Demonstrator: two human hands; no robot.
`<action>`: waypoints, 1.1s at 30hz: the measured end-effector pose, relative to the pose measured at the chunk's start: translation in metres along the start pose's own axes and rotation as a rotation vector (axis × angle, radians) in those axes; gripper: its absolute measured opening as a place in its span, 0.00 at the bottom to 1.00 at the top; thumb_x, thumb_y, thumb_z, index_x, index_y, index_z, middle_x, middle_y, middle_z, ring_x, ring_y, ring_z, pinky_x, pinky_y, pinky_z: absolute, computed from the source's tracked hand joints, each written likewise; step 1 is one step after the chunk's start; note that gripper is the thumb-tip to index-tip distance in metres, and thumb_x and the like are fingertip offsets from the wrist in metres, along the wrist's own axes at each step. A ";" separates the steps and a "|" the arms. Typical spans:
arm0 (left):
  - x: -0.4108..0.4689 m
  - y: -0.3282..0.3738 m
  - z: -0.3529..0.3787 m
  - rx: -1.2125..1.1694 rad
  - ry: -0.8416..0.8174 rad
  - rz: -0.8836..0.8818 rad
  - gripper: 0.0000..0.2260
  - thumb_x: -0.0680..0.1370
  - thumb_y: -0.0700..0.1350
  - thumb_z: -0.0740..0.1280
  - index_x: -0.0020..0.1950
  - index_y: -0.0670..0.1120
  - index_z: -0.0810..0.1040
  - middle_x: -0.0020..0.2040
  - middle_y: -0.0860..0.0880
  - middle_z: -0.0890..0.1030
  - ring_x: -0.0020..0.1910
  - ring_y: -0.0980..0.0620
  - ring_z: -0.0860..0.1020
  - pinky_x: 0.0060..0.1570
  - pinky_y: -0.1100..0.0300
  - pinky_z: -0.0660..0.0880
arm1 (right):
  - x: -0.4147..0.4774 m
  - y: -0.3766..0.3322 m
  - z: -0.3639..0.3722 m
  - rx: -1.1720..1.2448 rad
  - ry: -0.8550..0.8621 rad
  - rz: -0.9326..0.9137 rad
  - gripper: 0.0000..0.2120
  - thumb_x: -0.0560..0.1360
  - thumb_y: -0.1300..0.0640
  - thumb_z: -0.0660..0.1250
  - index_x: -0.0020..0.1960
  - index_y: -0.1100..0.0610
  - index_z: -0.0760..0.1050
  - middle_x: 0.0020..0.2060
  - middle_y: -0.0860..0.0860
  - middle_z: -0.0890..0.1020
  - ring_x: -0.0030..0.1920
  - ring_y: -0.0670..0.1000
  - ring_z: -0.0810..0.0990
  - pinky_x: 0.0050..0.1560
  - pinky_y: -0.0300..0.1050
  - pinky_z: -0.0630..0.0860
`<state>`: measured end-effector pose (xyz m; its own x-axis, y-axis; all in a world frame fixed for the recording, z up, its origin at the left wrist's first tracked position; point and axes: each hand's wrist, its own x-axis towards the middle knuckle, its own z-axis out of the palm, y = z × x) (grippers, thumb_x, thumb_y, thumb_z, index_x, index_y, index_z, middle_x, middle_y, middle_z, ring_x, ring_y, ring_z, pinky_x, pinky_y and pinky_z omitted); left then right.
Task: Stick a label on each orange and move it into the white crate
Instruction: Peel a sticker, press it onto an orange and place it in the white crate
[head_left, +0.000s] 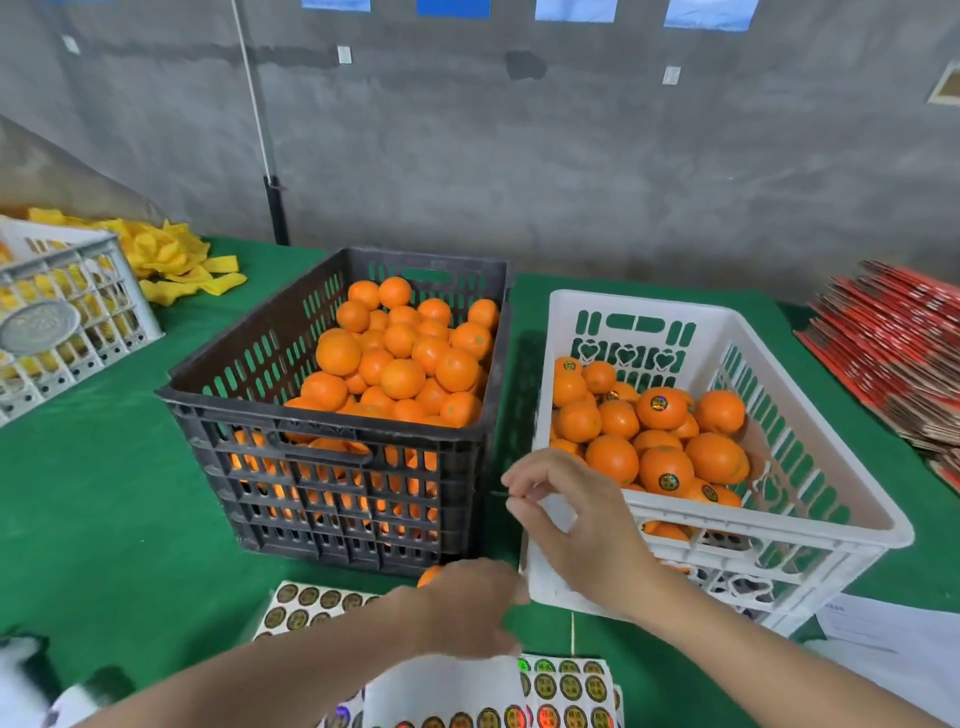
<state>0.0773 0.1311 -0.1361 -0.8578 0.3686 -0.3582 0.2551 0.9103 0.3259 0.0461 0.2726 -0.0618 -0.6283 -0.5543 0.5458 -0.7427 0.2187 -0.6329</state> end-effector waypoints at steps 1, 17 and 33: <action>-0.007 0.001 -0.011 -0.015 0.150 0.078 0.18 0.77 0.53 0.66 0.63 0.46 0.75 0.57 0.48 0.78 0.53 0.50 0.75 0.51 0.60 0.69 | 0.010 -0.001 -0.003 0.000 0.025 -0.018 0.02 0.73 0.62 0.66 0.44 0.60 0.76 0.44 0.50 0.80 0.45 0.43 0.76 0.46 0.37 0.74; 0.100 -0.138 -0.217 0.015 0.501 -0.326 0.19 0.73 0.42 0.73 0.60 0.40 0.72 0.56 0.41 0.75 0.59 0.42 0.75 0.51 0.52 0.71 | 0.118 0.042 0.055 0.051 0.311 0.213 0.21 0.77 0.63 0.64 0.55 0.40 0.59 0.43 0.42 0.71 0.42 0.43 0.74 0.40 0.37 0.74; 0.089 -0.145 -0.229 -1.398 0.351 -0.215 0.28 0.70 0.42 0.74 0.68 0.42 0.67 0.63 0.42 0.73 0.57 0.42 0.77 0.41 0.50 0.81 | 0.117 0.044 0.051 -0.090 0.280 0.209 0.18 0.79 0.60 0.61 0.51 0.37 0.60 0.47 0.38 0.68 0.46 0.41 0.72 0.43 0.37 0.72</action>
<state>-0.1386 -0.0115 -0.0153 -0.9375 0.0010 -0.3479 -0.3474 -0.0574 0.9360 -0.0483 0.1766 -0.0534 -0.7988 -0.2515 0.5465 -0.6008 0.3808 -0.7029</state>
